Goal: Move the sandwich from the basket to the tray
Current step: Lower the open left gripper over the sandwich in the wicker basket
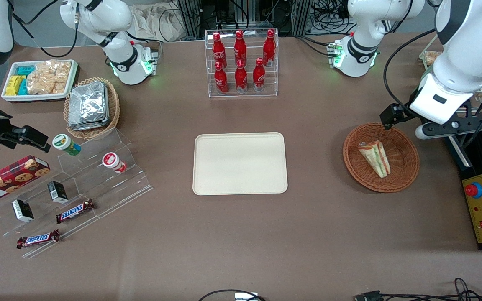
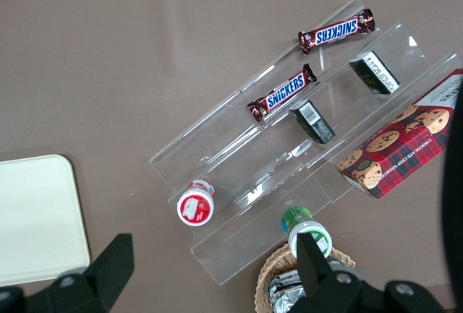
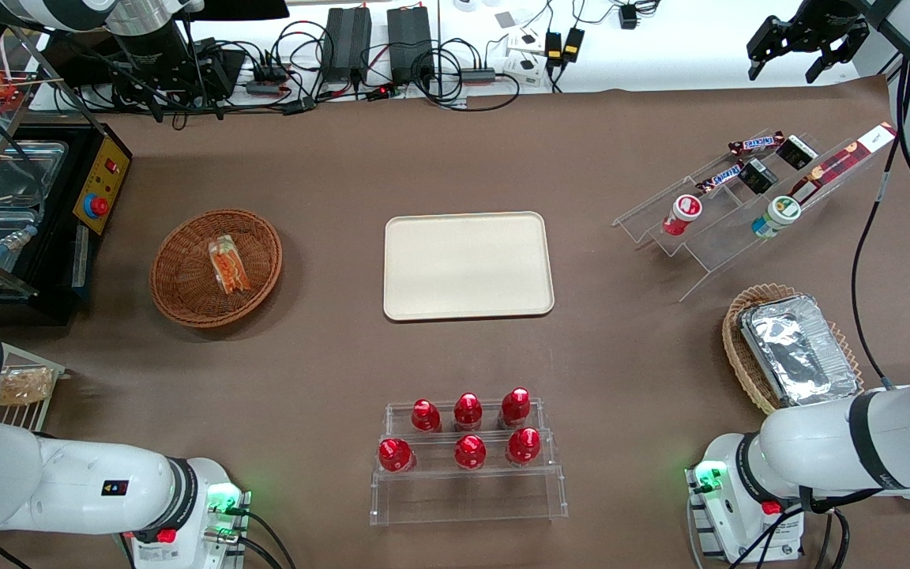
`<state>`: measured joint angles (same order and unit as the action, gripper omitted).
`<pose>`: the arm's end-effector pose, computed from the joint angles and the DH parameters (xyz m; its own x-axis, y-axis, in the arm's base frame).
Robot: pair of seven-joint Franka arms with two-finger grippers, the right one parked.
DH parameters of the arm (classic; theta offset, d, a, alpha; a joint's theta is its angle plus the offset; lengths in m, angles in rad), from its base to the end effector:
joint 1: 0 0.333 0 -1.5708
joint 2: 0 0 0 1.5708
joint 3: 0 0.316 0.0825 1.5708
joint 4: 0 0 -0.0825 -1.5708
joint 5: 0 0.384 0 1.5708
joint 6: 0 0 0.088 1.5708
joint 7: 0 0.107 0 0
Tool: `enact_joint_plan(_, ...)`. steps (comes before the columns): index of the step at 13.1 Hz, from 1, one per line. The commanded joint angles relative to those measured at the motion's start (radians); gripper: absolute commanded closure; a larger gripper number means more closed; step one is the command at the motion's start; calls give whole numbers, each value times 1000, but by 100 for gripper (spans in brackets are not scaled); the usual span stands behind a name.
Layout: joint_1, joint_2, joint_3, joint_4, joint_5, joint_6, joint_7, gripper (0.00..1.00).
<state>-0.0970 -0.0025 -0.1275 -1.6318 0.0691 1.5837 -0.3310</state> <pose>0.5407 -0.1160 0.5985 0.9943 0.1047 -0.0207 0.1027 -0.9915 -0.0803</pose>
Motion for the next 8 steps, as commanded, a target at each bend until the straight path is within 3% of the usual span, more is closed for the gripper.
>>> enact_joint_plan(1, -4, -2, 2, 20, 0, -40, 4, 0)
enact_joint_plan(8, 2, -1, 3, 6, -2, -88, 6, 0)
